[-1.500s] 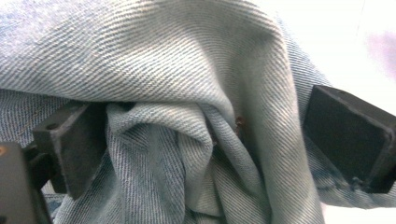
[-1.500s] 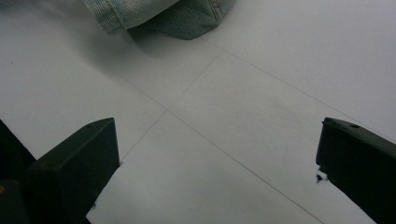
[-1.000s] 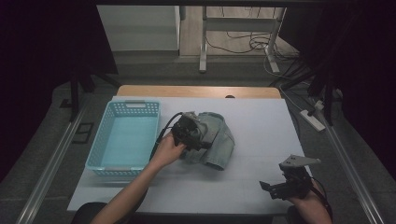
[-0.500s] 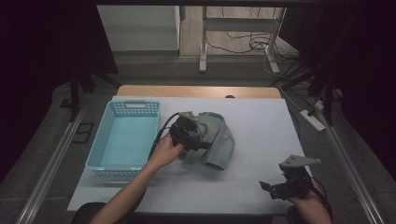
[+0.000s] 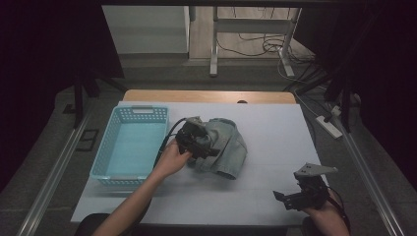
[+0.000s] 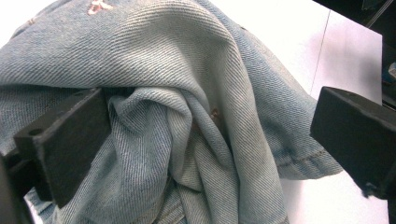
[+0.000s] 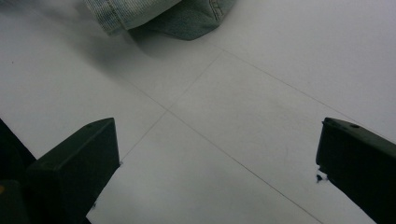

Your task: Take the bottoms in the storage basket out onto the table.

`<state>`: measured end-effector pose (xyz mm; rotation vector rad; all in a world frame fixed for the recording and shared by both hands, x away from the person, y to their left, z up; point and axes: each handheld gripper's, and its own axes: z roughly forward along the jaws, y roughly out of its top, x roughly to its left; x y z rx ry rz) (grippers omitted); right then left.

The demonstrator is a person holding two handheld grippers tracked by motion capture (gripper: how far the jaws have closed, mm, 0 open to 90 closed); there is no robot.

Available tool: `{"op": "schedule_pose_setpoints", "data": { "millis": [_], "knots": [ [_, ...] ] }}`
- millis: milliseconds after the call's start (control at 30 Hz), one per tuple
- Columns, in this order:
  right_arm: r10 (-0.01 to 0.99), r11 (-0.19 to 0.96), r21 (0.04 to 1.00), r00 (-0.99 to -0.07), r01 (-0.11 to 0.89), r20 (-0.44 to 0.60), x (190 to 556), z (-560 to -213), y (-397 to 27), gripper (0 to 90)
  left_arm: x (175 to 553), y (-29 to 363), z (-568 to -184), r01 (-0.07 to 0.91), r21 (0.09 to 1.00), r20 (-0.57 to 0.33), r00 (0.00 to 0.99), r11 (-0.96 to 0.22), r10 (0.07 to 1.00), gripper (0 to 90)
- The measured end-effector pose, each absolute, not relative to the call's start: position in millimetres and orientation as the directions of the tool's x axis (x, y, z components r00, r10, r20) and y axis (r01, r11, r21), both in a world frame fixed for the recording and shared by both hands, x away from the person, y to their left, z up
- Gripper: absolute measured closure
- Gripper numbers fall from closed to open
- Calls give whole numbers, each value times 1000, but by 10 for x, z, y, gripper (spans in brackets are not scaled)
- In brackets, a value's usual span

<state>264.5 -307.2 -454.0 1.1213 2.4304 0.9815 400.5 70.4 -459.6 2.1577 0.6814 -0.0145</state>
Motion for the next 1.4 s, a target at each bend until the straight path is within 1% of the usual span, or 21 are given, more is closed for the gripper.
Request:
{"op": "schedule_pose_setpoints", "data": {
  "millis": [467, 700, 1400],
  "knots": [
    [754, 466, 687, -656, 557, 20, 2645, -4540, -3071, 0, 3977, 742, -4568, 497, 721, -252, 837, -482, 486, 0],
    [754, 467, 687, -656, 557, 20, 2647, -4541, -3071, 0, 3963, 748, -4569, 494, 715, -238, 837, -494, 493, 0],
    [755, 465, 686, -655, 560, 22, 2647, -4538, -3073, 0, 3914, 836, -4510, 498, 729, -245, 831, -470, 500, 0]
  ]
}}
